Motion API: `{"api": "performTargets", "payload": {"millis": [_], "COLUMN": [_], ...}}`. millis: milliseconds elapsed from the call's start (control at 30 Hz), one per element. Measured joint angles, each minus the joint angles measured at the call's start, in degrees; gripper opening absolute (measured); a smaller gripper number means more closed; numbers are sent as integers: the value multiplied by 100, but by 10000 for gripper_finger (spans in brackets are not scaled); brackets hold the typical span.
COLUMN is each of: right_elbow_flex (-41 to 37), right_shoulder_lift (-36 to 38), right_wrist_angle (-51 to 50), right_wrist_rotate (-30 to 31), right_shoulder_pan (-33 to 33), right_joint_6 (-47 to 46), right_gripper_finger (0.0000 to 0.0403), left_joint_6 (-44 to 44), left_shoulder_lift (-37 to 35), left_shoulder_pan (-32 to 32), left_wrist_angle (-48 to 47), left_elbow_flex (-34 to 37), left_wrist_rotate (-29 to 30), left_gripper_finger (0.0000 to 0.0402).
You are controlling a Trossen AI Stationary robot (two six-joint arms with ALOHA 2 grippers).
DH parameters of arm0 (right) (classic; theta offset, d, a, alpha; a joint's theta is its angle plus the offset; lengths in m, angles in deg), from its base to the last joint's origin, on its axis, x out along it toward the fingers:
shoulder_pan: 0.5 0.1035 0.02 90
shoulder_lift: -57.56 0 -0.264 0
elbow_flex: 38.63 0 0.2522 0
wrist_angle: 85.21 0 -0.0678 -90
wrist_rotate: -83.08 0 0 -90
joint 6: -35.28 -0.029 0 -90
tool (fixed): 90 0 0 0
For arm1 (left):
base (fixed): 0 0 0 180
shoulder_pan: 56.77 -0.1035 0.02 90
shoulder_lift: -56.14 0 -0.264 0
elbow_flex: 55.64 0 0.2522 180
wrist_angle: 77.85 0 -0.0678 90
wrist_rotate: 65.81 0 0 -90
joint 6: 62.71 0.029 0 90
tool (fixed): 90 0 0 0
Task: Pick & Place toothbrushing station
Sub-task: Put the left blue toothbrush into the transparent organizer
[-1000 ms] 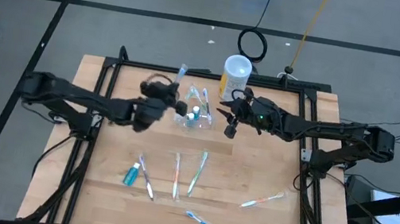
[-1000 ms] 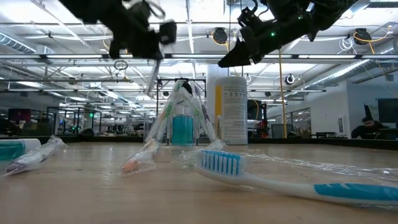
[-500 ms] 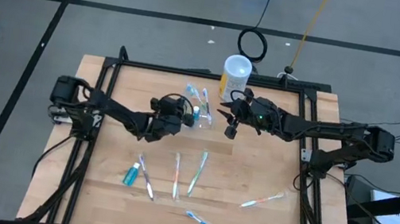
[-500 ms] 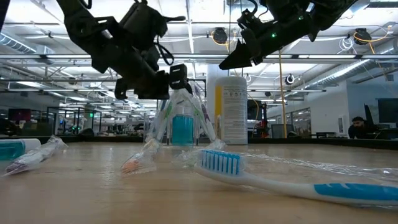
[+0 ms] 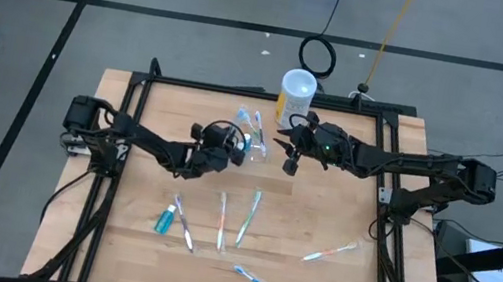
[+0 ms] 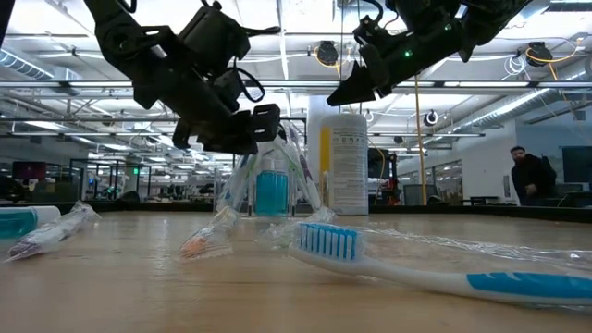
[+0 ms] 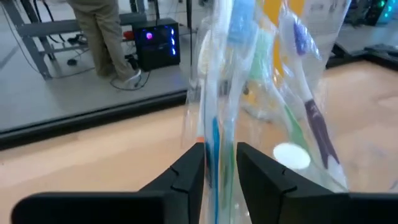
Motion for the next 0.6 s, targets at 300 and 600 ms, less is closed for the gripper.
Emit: {"api": "performTargets", "payload": {"millis": [300, 600], "right_elbow_flex": [0, 0], "right_shoulder_lift": [0, 0], "right_wrist_angle": [-224, -238], "right_wrist_rotate": [0, 1], "right_shoulder_pan": [0, 0], "right_joint_6": [-2, -61], "right_gripper_finger": [105, 105], "left_joint_6": [-702, -897], "left_shoulder_lift": [-257, -984], "left_shoulder_pan": [-53, -66], "left_wrist_angle": [-806, -1680], "left_elbow_flex": [-6, -4], "left_wrist_rotate": [-293, -820], "left_gripper_finger": [66, 8]}}
